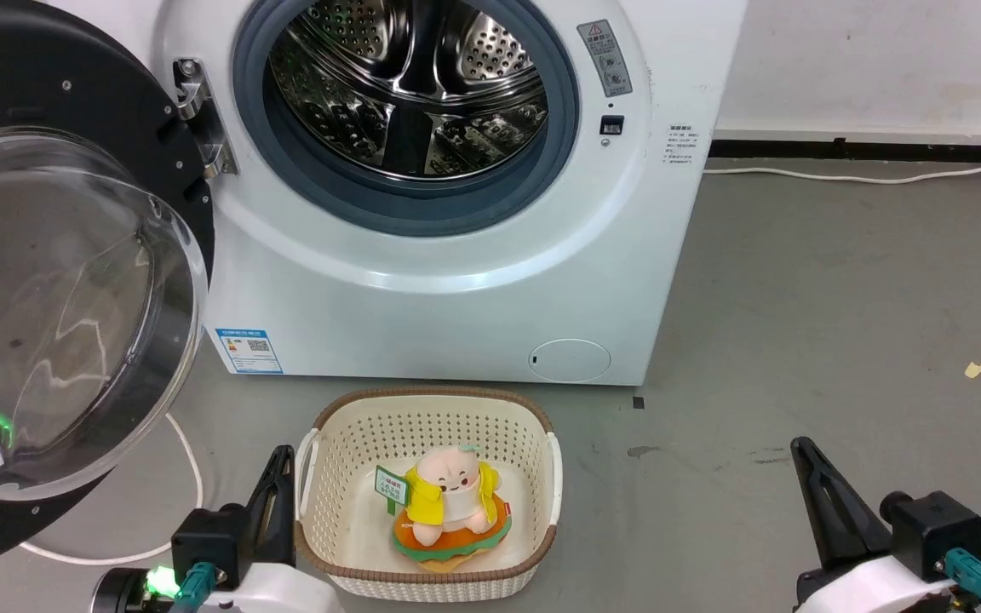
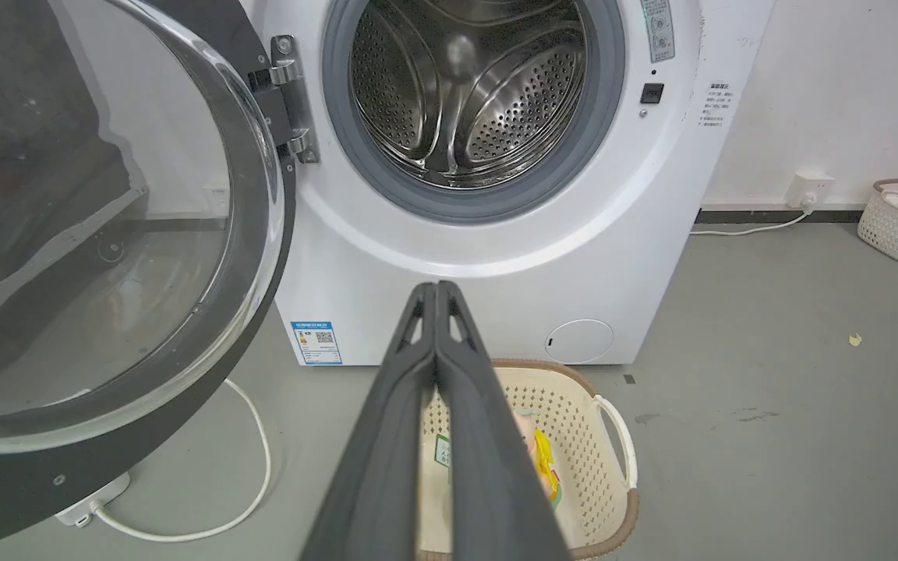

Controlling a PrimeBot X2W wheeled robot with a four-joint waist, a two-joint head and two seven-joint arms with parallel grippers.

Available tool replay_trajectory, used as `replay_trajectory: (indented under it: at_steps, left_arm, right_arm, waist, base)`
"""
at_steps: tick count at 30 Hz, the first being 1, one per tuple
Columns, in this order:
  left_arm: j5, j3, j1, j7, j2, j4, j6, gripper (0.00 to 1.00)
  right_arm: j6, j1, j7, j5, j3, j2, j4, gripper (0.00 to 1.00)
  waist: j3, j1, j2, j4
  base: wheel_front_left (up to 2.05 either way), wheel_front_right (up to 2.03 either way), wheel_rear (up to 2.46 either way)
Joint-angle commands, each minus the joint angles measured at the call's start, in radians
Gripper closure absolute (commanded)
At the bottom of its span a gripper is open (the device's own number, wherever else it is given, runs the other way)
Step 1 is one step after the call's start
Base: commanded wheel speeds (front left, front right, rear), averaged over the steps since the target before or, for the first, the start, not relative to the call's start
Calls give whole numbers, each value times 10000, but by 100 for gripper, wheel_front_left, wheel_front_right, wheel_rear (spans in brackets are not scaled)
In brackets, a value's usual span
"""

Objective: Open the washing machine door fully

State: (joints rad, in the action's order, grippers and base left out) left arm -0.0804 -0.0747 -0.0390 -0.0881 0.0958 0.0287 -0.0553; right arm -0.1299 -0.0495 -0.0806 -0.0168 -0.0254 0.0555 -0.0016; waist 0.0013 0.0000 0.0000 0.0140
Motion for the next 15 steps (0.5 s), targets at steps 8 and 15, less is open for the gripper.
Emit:
replay_trajectory:
  at_steps: [8,15]
  left_arm:
    - [255,200,191,223,-141,-100,153,100]
    - [374,319,234,366,-209,-141,240,100]
  right_arm:
    - [-6,250,182,74,62,-39,12,100]
    - [-6,303,318,94,103,-42,13,100]
  waist:
    - [-3,0,0,-29]
    - [-5,0,0,-53]
  base:
    - [0,0,0]
    - [0,0,0]
